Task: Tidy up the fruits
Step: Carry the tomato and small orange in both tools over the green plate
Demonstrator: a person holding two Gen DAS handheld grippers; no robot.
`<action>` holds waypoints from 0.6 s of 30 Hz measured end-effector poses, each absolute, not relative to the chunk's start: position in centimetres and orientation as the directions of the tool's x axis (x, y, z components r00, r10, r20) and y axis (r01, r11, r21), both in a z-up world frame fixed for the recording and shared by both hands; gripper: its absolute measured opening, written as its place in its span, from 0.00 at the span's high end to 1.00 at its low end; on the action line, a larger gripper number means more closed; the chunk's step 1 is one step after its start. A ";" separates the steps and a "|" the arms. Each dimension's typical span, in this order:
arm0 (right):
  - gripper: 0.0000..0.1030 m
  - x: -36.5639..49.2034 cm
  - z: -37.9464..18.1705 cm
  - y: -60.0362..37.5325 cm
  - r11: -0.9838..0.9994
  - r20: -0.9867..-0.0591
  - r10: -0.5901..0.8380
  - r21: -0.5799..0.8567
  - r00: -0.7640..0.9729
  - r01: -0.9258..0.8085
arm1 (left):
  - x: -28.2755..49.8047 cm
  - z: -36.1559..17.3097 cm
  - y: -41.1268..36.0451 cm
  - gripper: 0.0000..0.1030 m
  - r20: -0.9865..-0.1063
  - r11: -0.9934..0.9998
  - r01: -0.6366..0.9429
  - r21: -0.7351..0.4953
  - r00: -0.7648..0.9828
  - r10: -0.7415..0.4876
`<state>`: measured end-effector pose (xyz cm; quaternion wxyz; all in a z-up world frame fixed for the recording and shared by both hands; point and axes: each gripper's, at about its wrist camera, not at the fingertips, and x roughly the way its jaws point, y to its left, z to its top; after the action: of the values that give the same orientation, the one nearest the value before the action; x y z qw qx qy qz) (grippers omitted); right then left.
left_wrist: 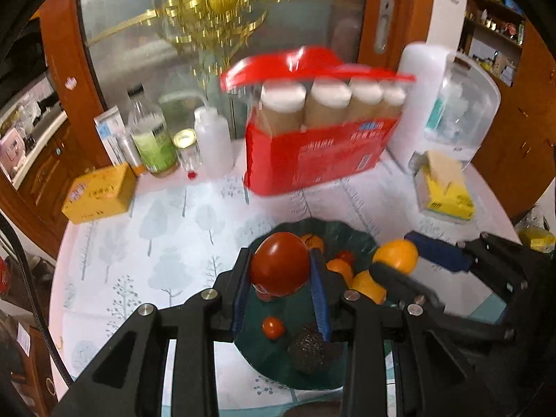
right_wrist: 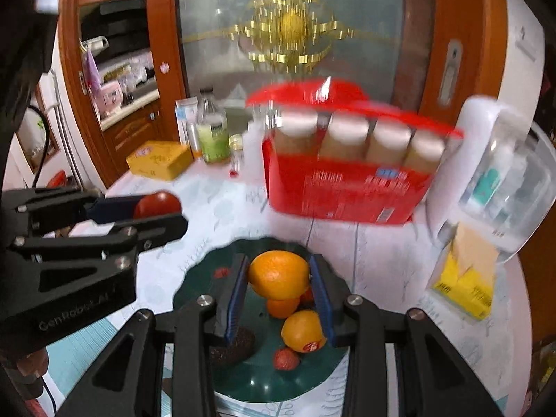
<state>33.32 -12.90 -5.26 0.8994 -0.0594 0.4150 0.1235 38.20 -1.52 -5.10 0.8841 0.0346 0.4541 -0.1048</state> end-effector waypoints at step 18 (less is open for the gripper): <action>0.64 34.9 -14.3 -10.7 0.951 -0.858 0.161 0.002 0.487 -0.309 | 41.0 -15.0 -2.1 0.70 -0.901 0.967 0.250 -0.051 0.407 -0.153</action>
<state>34.87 -10.71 -14.34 0.8590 -0.0764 0.4875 0.1368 40.97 -2.14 -15.04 0.8374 0.0457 0.5312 -0.1204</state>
